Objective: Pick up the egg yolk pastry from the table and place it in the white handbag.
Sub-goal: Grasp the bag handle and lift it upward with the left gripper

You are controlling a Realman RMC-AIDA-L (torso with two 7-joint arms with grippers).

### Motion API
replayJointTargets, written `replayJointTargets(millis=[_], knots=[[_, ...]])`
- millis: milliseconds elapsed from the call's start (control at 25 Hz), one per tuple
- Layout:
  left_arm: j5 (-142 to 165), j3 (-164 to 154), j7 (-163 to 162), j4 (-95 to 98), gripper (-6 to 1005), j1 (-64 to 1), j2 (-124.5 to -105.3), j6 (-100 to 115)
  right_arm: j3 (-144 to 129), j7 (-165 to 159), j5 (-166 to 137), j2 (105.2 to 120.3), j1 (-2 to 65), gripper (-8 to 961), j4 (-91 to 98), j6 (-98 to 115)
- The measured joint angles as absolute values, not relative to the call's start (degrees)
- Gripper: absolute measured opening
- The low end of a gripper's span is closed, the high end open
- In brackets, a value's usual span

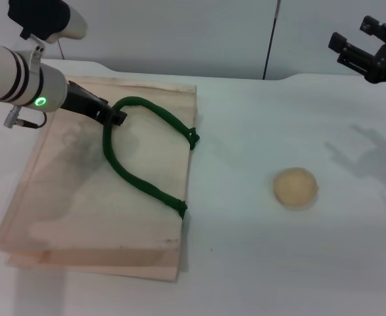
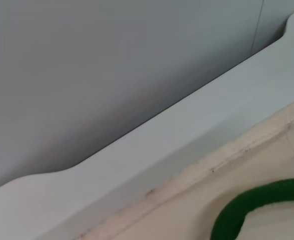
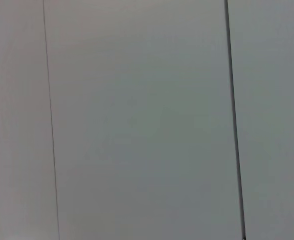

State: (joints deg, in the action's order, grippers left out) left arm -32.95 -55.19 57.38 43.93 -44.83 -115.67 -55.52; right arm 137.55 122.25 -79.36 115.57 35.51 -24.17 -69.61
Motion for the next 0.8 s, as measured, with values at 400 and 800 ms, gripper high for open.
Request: replayJointTargets(millis=[400,800], knots=[[-32.65,-55.19,57.39,43.70,506,-45.00,-115.87,-54.46,137.63,122.25,-79.34,115.59,35.50,816,-24.17,-70.84],[-32.92,-55.69,57.72,43.08,498,-45.46,-116.13,-53.11,137.57,122.25,-79.37,115.57,35.56,815,-24.26,-70.92]])
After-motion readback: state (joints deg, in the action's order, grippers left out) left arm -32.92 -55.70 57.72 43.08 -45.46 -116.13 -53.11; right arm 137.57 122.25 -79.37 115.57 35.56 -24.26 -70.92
